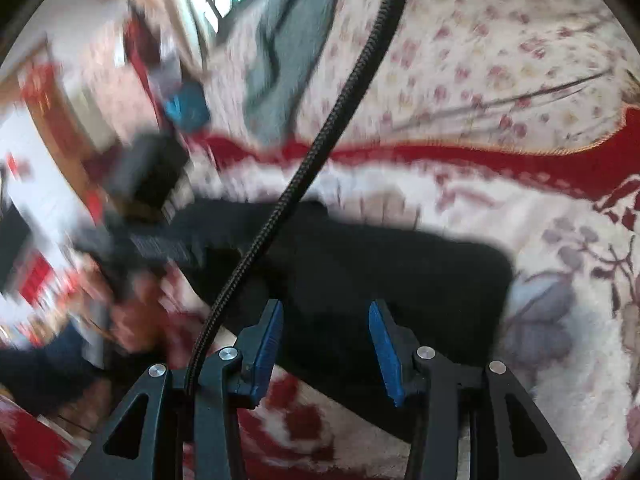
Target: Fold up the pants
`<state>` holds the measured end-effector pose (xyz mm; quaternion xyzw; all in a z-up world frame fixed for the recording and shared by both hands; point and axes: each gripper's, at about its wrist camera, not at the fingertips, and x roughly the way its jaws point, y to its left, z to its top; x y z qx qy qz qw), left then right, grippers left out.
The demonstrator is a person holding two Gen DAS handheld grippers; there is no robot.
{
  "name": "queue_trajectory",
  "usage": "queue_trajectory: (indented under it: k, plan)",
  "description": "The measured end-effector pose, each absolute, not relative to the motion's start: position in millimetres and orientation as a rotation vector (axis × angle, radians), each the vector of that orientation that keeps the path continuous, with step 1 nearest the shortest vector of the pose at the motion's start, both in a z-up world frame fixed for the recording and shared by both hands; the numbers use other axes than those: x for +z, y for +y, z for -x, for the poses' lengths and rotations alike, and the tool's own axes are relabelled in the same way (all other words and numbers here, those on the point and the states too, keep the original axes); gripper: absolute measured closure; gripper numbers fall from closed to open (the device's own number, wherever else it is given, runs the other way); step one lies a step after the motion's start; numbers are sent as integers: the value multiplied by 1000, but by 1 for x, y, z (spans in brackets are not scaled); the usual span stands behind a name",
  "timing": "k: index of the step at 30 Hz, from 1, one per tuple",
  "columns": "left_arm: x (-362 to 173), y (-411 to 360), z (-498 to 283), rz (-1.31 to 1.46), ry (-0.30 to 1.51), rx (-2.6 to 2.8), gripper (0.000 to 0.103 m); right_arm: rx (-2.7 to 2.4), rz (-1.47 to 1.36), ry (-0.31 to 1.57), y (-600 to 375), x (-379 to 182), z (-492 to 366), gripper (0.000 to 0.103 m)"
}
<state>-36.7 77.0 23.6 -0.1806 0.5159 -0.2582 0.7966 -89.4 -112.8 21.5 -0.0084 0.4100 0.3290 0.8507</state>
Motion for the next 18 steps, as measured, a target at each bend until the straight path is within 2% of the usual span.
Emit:
queue_trajectory:
  k: [2, 8, 11, 14, 18]
  plan:
    - [32, 84, 43, 359, 1084, -526, 79, 677, 90, 815, -108, 22, 99, 60]
    - [47, 114, 67, 322, 1033, -443, 79, 750, 67, 824, -94, 39, 103, 60]
    - [48, 128, 78, 329, 1024, -405, 79, 734, 156, 854, -65, 26, 103, 60]
    - [47, 146, 88, 346, 1018, -351, 79, 784, 238, 849, -43, 25, 120, 50]
    - [44, 166, 97, 389, 1012, -323, 79, 912, 202, 872, -35, 33, 131, 50]
